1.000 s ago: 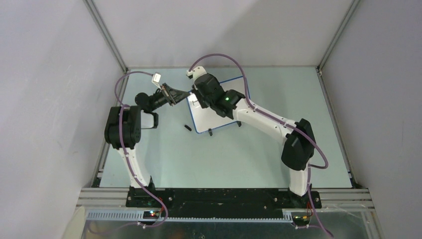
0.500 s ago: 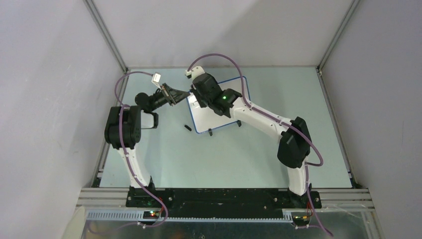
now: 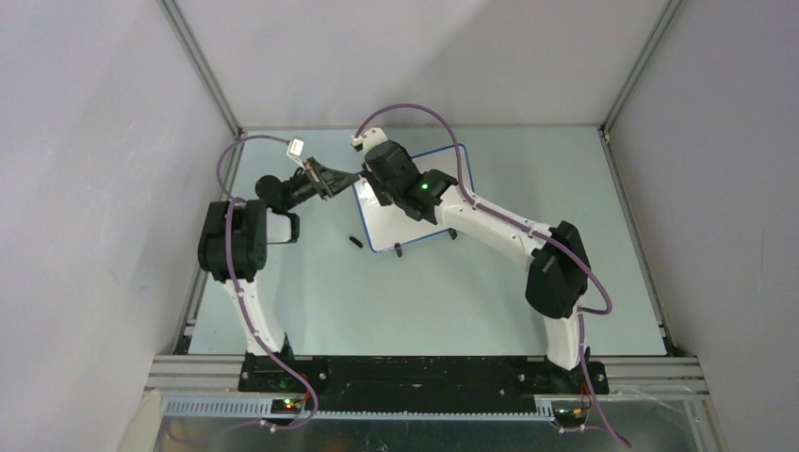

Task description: Write a sentence on the whiteboard

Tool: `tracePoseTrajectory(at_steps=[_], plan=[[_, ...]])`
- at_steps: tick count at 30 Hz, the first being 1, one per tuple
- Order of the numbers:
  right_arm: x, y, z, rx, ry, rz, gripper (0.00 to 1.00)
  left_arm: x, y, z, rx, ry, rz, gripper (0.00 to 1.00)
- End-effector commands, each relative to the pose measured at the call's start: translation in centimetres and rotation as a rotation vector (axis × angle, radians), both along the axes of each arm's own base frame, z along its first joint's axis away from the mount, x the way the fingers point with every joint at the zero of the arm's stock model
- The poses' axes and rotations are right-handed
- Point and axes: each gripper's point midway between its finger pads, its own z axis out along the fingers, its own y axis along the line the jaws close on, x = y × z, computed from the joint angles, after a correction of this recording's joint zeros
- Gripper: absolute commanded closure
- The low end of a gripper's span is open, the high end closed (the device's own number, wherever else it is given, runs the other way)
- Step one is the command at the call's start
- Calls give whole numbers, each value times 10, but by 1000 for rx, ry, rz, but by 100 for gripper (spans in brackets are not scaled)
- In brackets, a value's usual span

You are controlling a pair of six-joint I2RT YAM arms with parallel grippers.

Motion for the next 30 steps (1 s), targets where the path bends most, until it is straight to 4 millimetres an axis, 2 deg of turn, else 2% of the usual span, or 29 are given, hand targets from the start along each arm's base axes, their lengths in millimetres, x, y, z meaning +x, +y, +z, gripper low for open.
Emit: tracePoseTrajectory(at_steps=[1, 23, 27, 30], plan=[[-1, -11, 3, -15, -13, -21, 100, -6, -1, 15, 8, -85, -24, 100], [-20, -17, -12, -33, 17, -9, 100, -6, -1, 15, 8, -86, -25, 100], [-22, -16, -6, -25, 10, -5, 100, -6, -1, 15, 9, -88, -24, 100], [-22, -16, 13, 0, -14, -3, 100, -6, -1, 15, 8, -87, -23, 100]])
